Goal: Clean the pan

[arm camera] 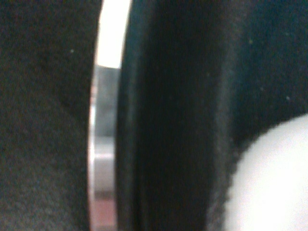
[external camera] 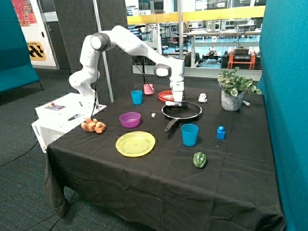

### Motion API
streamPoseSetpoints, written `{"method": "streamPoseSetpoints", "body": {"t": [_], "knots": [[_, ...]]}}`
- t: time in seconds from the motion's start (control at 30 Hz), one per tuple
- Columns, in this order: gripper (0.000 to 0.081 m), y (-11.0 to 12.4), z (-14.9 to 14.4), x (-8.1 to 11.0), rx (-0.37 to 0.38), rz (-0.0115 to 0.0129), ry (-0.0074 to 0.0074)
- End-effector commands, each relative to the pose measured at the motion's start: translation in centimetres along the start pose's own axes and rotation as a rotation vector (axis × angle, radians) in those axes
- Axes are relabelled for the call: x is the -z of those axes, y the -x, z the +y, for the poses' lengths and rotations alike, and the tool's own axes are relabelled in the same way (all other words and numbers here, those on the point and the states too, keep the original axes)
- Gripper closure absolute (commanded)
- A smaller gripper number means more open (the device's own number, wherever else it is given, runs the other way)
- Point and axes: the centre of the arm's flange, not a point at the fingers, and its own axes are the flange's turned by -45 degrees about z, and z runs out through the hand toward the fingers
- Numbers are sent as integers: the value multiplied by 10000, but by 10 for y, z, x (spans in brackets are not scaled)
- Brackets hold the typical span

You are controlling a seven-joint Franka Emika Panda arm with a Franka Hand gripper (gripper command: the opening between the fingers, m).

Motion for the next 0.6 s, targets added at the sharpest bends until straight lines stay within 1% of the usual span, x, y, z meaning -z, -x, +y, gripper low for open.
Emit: {"method": "streamPoseSetpoints", "body": {"t": [0.0, 0.17, 0.57], "knots": [[808, -8, -3, -9, -48, -3, 43], [808, -16, 3, -9, -101, -3, 43], [808, -25, 19, -7, -158, -3, 43]]}}
